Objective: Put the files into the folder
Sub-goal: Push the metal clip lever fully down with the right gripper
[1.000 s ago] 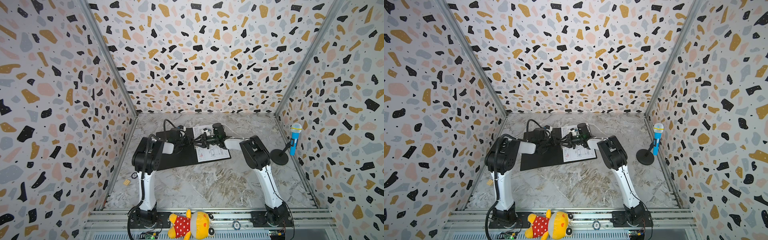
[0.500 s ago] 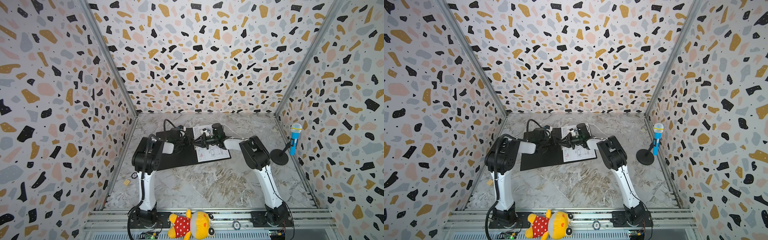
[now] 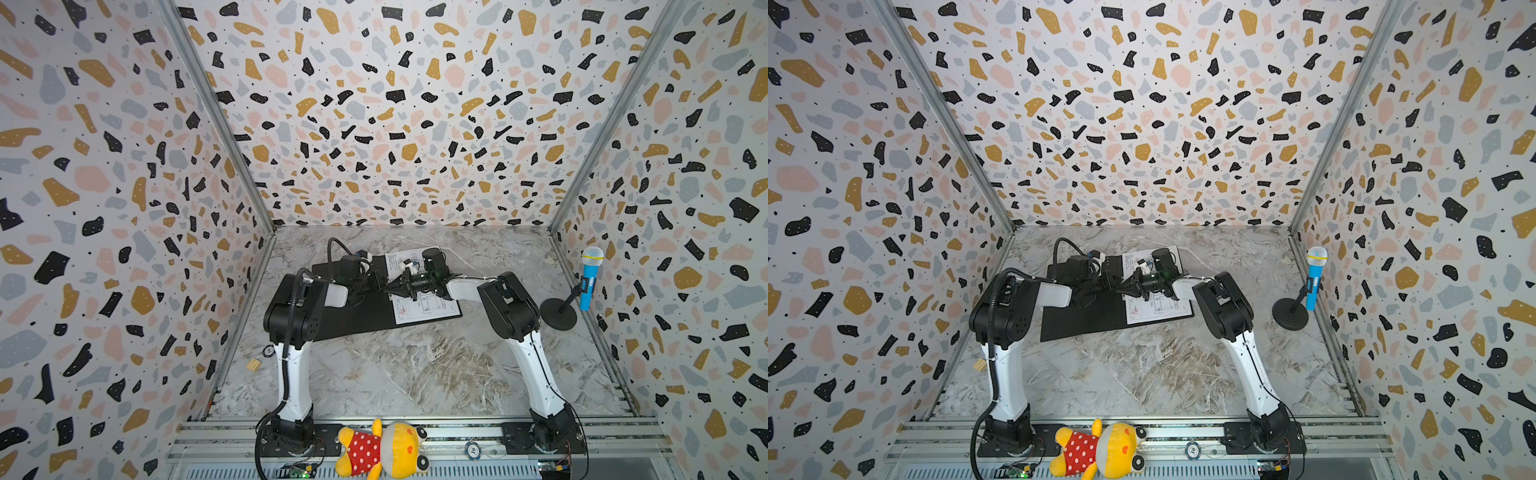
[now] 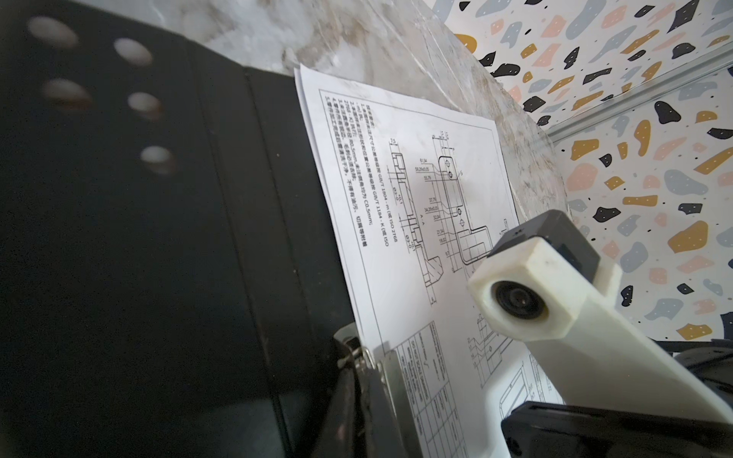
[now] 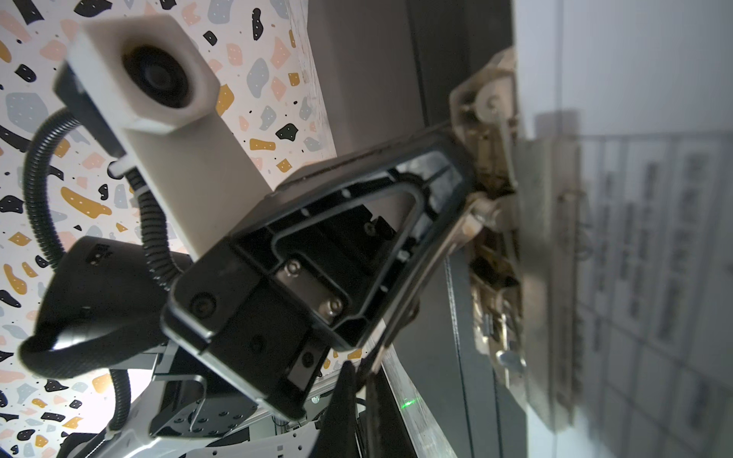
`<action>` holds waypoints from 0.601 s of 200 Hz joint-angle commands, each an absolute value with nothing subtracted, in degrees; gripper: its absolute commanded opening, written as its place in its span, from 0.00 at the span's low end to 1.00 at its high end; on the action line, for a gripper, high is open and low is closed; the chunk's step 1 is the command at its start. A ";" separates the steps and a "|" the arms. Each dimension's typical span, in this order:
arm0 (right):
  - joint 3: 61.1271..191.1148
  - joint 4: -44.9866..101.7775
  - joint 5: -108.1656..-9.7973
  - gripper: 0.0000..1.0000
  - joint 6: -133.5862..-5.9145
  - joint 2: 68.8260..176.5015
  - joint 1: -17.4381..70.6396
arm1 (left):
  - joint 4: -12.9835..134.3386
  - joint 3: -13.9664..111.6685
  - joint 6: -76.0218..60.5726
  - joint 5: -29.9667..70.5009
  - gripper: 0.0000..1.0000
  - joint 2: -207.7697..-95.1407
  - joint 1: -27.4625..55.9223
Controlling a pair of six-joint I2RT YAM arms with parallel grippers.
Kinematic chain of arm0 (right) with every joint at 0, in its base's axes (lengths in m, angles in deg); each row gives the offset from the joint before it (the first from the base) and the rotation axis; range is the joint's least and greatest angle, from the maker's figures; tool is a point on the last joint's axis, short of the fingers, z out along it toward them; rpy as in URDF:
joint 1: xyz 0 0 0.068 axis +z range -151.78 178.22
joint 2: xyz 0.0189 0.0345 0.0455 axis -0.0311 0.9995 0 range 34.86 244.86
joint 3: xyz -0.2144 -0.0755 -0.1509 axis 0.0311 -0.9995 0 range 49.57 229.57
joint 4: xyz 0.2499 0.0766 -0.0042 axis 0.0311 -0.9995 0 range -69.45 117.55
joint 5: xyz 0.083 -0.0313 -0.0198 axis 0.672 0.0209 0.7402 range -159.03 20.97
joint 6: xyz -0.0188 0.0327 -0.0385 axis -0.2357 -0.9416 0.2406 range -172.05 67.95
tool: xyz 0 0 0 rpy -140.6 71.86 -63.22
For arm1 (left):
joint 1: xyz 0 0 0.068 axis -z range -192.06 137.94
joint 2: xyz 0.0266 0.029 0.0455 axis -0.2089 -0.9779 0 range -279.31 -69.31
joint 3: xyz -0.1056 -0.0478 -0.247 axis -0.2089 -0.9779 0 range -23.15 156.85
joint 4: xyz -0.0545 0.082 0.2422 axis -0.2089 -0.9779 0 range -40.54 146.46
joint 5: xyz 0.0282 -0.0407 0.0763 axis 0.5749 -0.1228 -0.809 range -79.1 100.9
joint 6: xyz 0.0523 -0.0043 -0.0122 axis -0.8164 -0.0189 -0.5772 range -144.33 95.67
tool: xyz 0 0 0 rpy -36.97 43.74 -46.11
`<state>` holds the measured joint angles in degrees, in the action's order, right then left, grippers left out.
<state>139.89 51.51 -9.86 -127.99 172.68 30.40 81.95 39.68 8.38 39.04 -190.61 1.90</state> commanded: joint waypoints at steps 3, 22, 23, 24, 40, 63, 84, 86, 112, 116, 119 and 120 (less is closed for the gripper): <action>137.53 48.50 -10.70 0.07 -125.85 170.59 30.91 | 71.22 38.29 6.43 34.11 0.06 -194.51 2.13; 136.46 48.14 -10.80 0.06 -125.33 170.52 30.91 | 71.22 38.30 6.34 34.04 0.06 -194.51 2.18; 136.43 48.13 -10.83 0.06 -125.30 170.54 30.91 | 71.22 38.34 6.34 34.02 0.06 -194.49 2.18; 136.42 48.12 -10.84 0.06 -125.24 170.51 30.91 | 71.22 38.31 6.34 34.06 0.06 -194.48 2.13; 135.99 47.75 -10.92 0.03 -124.84 170.48 30.87 | 71.22 38.40 6.30 34.01 0.06 -194.49 2.18; 135.64 47.33 -11.11 0.00 -124.32 170.23 30.83 | 71.22 38.47 6.08 34.02 0.06 -194.63 2.17; 135.26 46.48 -11.24 0.00 -123.39 169.78 30.49 | 71.22 38.64 6.08 34.05 0.06 -194.81 2.16; 135.20 46.32 -11.28 0.00 -123.19 169.73 30.48 | 71.22 38.66 6.04 34.02 0.06 -194.80 2.17; 134.72 44.77 -11.42 0.00 -121.56 169.35 29.86 | 69.58 38.81 6.01 34.06 0.06 -194.85 2.18; 134.73 44.40 -11.46 0.00 -121.24 169.35 29.73 | 69.64 38.87 5.99 33.96 0.06 -194.92 2.18; 134.73 44.09 -11.54 0.00 -120.90 169.34 29.66 | 69.64 38.88 5.99 34.05 0.06 -194.93 2.18; 134.73 43.95 -11.55 0.00 -120.84 169.34 29.63 | 69.64 38.89 5.99 34.03 0.06 -194.96 2.18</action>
<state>136.46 50.53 -10.49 -124.36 171.72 30.10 80.66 40.29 7.83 39.06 -190.61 1.90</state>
